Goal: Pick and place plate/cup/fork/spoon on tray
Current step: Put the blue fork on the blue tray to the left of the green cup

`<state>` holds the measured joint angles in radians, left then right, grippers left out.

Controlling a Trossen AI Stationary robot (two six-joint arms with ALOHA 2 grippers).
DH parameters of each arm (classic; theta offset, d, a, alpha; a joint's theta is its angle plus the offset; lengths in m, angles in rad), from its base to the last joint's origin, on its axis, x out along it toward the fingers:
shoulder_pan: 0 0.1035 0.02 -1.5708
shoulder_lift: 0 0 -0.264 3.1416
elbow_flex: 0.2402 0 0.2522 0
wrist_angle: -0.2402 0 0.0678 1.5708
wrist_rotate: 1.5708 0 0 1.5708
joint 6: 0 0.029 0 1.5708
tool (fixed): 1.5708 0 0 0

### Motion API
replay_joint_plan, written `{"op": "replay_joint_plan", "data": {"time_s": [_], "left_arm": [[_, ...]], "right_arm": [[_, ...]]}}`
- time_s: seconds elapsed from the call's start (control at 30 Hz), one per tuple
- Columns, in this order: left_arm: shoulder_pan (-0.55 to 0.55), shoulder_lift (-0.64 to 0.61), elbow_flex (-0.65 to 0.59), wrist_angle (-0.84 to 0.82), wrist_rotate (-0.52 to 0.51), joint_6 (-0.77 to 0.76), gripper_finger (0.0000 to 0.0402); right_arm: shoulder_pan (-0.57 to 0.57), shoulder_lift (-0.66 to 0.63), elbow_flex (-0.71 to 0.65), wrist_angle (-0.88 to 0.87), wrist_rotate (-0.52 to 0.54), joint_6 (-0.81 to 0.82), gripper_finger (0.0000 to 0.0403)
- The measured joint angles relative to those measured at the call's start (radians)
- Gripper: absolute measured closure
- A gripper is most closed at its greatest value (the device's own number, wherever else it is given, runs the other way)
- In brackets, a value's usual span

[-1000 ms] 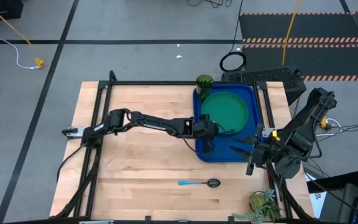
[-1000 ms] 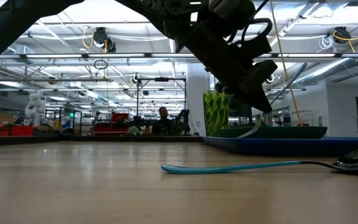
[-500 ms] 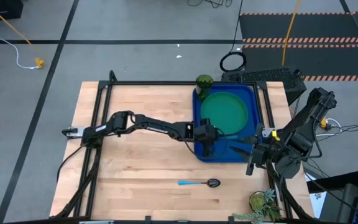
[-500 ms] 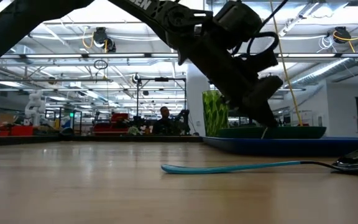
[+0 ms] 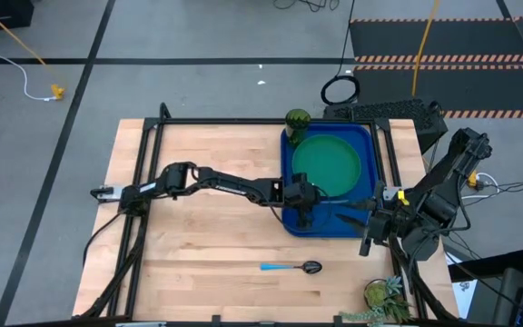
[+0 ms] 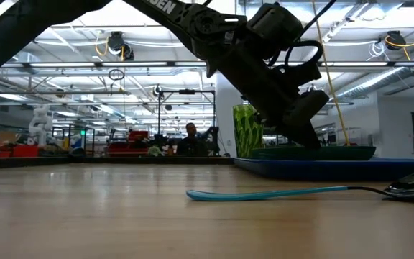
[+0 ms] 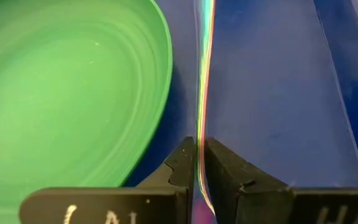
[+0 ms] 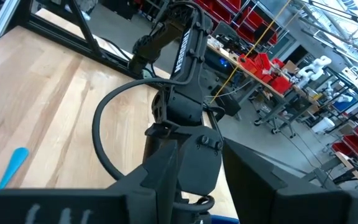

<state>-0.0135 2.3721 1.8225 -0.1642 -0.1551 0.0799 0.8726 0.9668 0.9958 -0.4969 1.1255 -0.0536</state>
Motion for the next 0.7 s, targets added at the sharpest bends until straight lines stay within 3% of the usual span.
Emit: {"op": "replay_joint_plan", "data": {"time_s": [0.47,0.7], "left_arm": [[-0.008,-0.005,0.0,0.003,0.0,-0.013,0.036],[-0.087,-0.032,0.001,-0.043,-0.004,-0.005,0.036]], "right_arm": [[0.0,0.0,0.0,0.0,-0.004,0.001,0.028],[0.0,0.0,0.0,-0.002,-0.006,0.015,0.028]]}}
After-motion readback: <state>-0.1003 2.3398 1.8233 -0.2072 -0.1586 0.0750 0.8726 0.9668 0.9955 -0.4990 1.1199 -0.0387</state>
